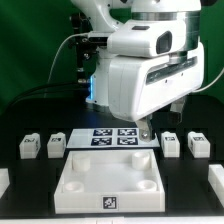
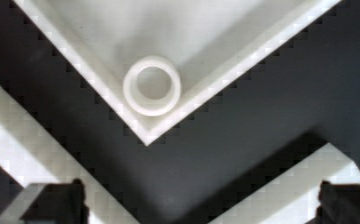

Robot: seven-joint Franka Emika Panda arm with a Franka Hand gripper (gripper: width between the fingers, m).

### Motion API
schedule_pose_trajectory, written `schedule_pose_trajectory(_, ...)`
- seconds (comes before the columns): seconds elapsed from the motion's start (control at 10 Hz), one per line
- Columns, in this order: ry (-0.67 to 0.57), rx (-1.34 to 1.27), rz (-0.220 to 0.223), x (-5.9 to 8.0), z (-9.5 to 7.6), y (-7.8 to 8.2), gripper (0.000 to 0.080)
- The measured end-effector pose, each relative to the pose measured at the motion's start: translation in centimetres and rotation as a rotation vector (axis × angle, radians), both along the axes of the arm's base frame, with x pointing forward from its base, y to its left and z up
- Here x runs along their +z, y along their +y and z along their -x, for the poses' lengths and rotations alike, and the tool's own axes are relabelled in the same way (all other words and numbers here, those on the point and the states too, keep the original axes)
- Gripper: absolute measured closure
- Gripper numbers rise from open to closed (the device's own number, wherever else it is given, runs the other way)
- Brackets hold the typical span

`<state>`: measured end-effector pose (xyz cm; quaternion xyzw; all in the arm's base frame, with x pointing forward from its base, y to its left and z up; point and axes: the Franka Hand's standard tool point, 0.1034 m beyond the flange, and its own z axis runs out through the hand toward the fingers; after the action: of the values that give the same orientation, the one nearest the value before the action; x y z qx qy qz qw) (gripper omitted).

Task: Assemble one leg

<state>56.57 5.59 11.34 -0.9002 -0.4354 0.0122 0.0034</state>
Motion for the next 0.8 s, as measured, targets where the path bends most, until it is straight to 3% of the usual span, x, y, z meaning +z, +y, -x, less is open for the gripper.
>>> schedule_pose_trajectory(0.8,0.001,0.031,-0.001,-0.03,0.01,-0.01,0.015)
